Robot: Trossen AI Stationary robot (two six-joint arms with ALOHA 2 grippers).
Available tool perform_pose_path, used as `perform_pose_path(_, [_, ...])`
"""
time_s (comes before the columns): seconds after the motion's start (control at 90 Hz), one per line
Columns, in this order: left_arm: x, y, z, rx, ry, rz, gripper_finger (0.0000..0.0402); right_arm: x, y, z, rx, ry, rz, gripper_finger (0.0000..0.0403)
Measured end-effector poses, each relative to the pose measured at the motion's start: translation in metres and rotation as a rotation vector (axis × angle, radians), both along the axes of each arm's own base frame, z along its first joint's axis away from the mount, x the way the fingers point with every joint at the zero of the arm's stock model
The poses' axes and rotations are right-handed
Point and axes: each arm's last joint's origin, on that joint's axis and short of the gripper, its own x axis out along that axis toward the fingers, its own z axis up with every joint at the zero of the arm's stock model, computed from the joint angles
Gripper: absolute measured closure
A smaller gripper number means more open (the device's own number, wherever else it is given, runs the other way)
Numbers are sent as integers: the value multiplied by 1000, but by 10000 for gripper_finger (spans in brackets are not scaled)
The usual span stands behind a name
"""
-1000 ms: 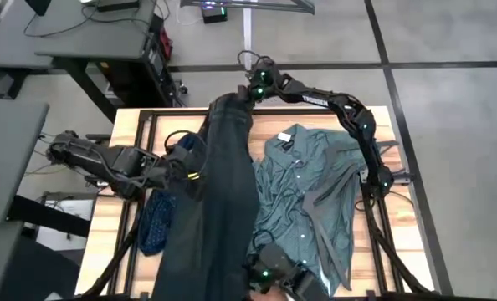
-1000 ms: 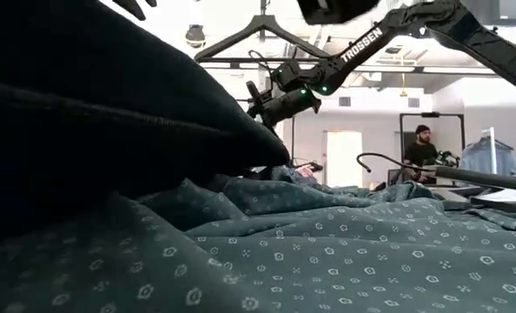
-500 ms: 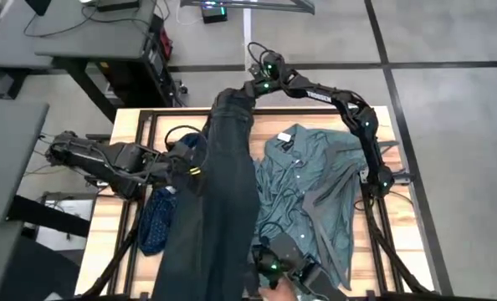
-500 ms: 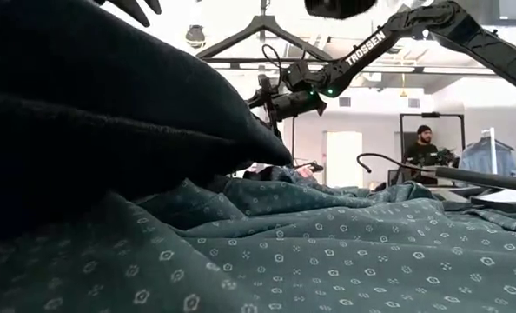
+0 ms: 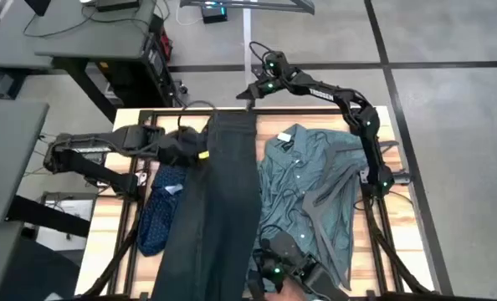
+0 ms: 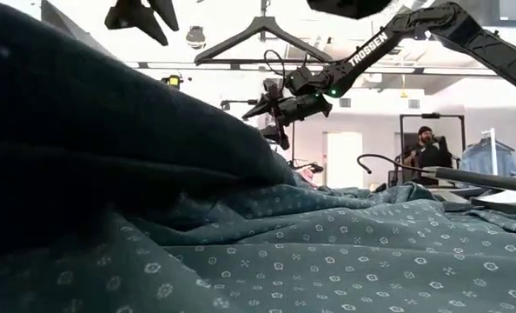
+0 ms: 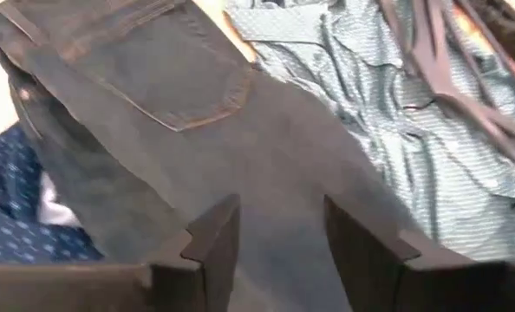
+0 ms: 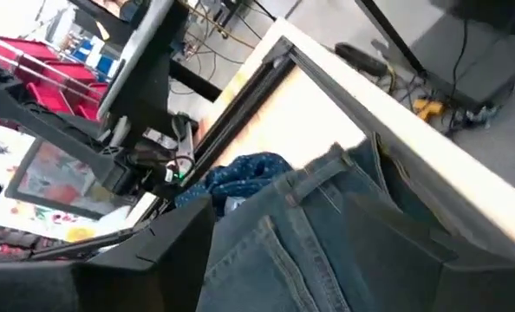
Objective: Hang clothes
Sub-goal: Hang the black pants on the rack
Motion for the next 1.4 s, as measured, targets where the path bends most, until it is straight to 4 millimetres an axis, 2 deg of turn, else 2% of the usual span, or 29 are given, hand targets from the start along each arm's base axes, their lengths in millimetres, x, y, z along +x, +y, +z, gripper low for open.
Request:
perform_pose_path(0.2, [0, 35, -6, 20, 55, 13, 208, -15, 12, 24, -99, 49, 57, 160])
perform_pose_path(0.344, [5, 45, -26, -71, 85, 31, 207, -31, 36, 47, -184, 163, 121, 160])
perform_pose_path(0.478, [8, 37, -68, -230, 108, 94, 212, -42, 60, 59, -292, 289, 195, 161])
perform_pose_path(0.589, [9, 27, -105, -325, 89, 189, 214, -42, 73, 65, -344, 301, 257, 161])
perform_pose_path(0.711, [13, 18, -127, -396, 29, 254, 214, -35, 81, 63, -417, 288, 319, 161])
perform_pose_path(0.822, [13, 9, -138, -434, 22, 275, 214, -25, 84, 62, -477, 250, 340, 161])
perform_pose_path(1.0, [6, -6, -151, -453, 102, 268, 215, -19, 93, 60, -467, 251, 373, 161])
perform_pose_path(1.233, [3, -10, -152, -416, 136, 196, 215, -15, 113, 54, -363, 320, 427, 161])
perform_pose_path(1.4, [0, -12, -160, -380, 168, 130, 215, -4, 135, 53, -274, 347, 442, 161])
